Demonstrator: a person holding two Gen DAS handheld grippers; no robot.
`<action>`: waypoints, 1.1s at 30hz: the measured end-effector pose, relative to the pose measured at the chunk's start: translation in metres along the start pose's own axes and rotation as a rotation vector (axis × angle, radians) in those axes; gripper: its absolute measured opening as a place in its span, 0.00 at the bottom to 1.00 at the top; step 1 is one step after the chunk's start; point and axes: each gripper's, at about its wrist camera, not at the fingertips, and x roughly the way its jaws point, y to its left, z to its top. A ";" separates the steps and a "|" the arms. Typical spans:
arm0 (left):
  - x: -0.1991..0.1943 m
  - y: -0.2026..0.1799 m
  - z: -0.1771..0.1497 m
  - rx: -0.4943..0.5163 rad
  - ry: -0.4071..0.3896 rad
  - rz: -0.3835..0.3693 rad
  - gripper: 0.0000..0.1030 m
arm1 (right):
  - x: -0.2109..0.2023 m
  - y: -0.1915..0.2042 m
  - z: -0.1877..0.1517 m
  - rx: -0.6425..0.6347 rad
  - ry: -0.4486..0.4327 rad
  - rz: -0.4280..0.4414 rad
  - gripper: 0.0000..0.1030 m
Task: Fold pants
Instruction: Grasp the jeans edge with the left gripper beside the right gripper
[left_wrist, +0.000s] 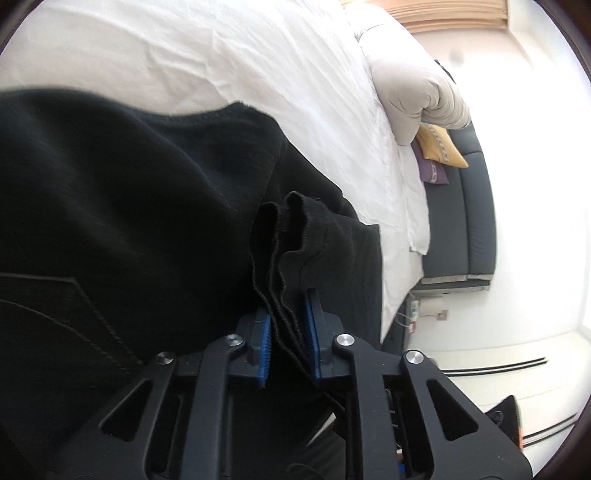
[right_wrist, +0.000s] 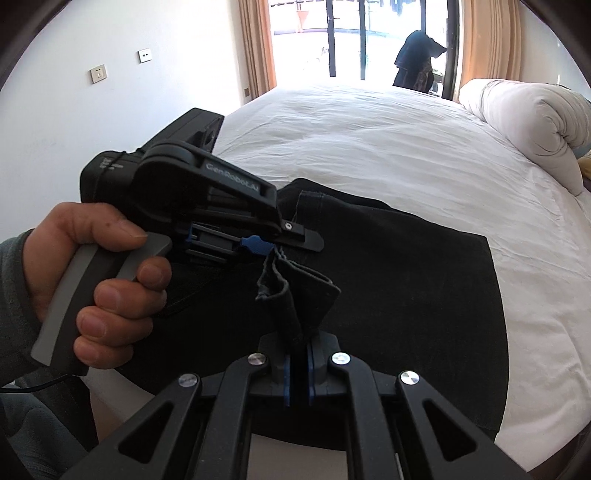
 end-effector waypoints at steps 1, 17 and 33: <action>-0.001 -0.003 -0.003 0.016 -0.005 0.008 0.10 | 0.000 0.003 0.000 -0.007 -0.001 0.004 0.07; -0.023 -0.003 -0.015 0.098 -0.049 0.136 0.07 | 0.008 0.023 -0.002 -0.070 0.020 0.064 0.07; -0.031 -0.009 -0.017 0.181 -0.090 0.184 0.07 | 0.026 0.013 -0.010 0.025 0.023 0.161 0.12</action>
